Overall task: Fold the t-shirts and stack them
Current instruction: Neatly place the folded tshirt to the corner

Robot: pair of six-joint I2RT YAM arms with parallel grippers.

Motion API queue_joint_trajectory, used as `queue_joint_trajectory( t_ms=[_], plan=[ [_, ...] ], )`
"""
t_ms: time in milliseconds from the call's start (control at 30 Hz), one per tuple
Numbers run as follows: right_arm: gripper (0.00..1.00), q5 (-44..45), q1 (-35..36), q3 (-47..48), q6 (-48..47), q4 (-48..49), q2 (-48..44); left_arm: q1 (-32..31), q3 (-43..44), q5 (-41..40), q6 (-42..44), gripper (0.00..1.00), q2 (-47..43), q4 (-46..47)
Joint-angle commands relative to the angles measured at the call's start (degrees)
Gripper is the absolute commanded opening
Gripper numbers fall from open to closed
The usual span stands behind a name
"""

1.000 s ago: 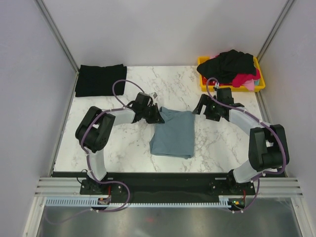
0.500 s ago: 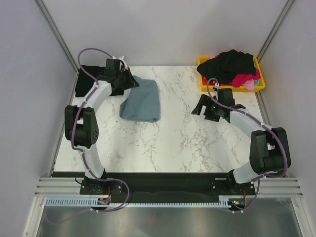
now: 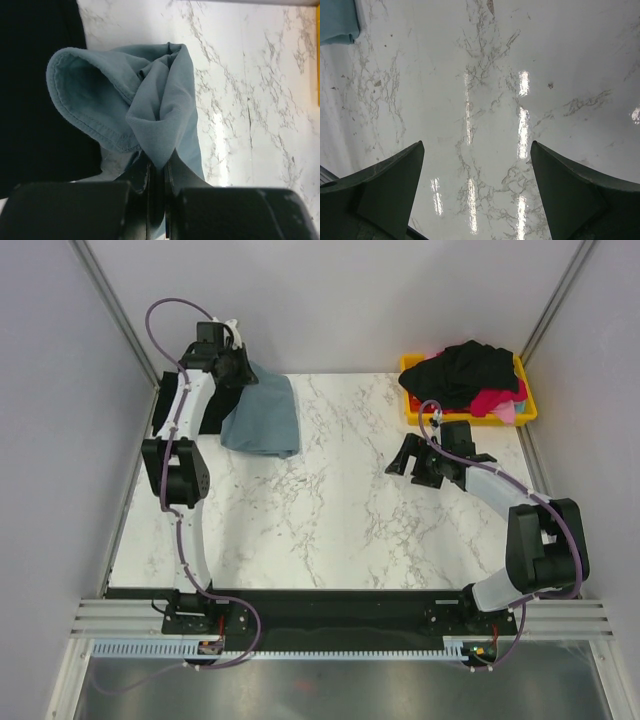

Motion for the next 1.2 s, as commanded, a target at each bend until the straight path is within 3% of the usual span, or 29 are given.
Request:
queue_joint_trajectory(
  t_ms=[0,167,467,767,933,1000,1167],
  plan=[
    [0.96,-2.1,-0.2,-0.2,0.5,3.1,-0.7,3.3,7.7,-0.1,4.1,0.02,1.1,-0.4],
    [0.96,-3.8,-0.1,0.0,1.3,4.4,0.3,3.8,11.4,-1.2,4.9,0.02,4.7,1.7],
    [0.95,-4.6,0.4,-0.6,1.7,4.9,1.3,10.2,12.3,0.5,6.6,0.02,8.7,13.5],
    [0.95,-3.6,0.9,-0.8,1.1,4.8,3.2,15.2,13.5,3.1,1.2,0.03,14.9,28.8],
    [0.95,-3.2,1.5,-0.7,0.7,4.5,3.8,16.6,17.3,2.7,0.4,0.05,17.7,32.7],
    [0.95,-2.9,1.7,-0.6,0.6,4.4,4.2,17.2,17.0,2.6,-1.0,0.08,18.0,34.9],
    [0.94,-2.5,2.3,-0.1,0.5,4.5,6.2,17.9,16.8,2.6,-1.5,0.28,20.8,36.4]
  ],
)
